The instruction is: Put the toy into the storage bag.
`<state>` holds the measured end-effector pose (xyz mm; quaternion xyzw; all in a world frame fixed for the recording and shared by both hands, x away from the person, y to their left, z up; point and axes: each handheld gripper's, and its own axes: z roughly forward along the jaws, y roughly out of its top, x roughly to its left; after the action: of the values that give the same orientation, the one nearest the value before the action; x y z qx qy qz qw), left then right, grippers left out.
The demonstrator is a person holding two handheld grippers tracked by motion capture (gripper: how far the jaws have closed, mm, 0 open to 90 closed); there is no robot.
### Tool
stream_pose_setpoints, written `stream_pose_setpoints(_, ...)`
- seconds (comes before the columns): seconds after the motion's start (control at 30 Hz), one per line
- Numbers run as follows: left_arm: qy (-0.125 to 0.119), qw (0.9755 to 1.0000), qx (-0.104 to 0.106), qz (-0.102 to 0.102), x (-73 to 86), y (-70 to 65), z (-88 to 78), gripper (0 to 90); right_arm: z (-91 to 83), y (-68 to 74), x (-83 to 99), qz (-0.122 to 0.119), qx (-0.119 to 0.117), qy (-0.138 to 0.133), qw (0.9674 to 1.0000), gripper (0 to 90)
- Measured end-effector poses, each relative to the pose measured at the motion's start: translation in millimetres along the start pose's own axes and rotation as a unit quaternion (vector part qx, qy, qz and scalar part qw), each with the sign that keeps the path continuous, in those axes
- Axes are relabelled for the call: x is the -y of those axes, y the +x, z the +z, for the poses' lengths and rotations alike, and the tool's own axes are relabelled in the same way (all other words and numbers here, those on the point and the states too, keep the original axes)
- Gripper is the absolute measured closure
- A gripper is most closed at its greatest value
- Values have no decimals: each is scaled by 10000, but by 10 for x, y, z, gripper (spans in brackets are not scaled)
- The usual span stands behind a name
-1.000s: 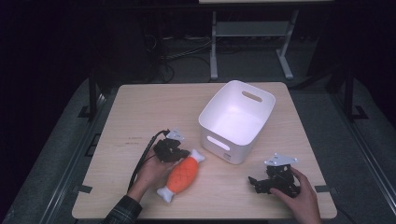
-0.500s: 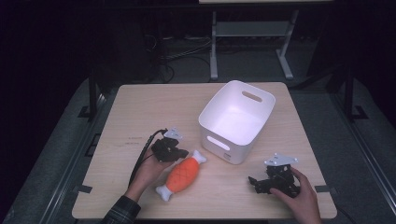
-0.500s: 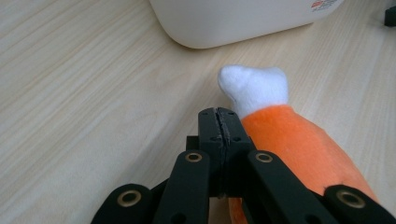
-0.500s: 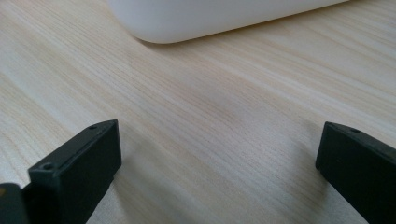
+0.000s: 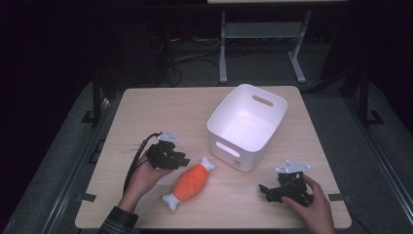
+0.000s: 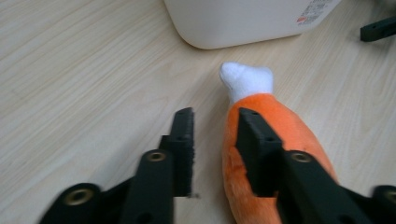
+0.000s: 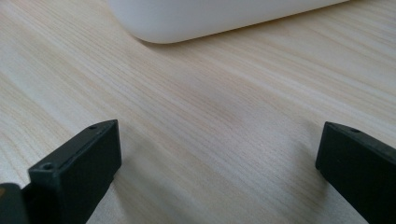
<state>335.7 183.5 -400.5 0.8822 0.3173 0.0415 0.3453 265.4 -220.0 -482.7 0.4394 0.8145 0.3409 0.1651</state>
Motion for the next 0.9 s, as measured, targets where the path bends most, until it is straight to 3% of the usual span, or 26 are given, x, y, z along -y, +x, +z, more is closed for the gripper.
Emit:
stream_pose_setpoints(0.07, 40, 9999, 57, -99, 17, -28, -32, 504, 0, 0, 0, 2, -1, 1, 10000, 0)
stream_pose_setpoints(0.13, 71, 9999, 66, -102, 22, -44, -34, 474, 0, 0, 0, 2, 0, 0, 10000, 0)
stream_pose_setpoints(0.27, 220, 9997, 78, -78, 44, -135, -49, 329, 0, 0, 0, 1, 4, 1, 10000, 0)
stream_pose_setpoints(0.47, 285, 9995, 38, -86, 68, -253, -43, 202, 0, -1, 0, -4, 4, 3, 10000, 0)
stream_pose_setpoints(0.57, 336, 9994, 28, -52, 70, -291, -37, 186, 0, -1, 0, -2, 5, 2, 10000, 0)
stream_pose_setpoints(0.63, 375, 9993, -48, -49, 73, -336, -16, 127, 0, 0, 0, -1, 5, 1, 10000, 0)
stream_pose_setpoints(0.9, 593, 9980, -195, 88, 62, -504, 74, 126, 0, -1, 0, -4, 5, 1, 10000, 0)
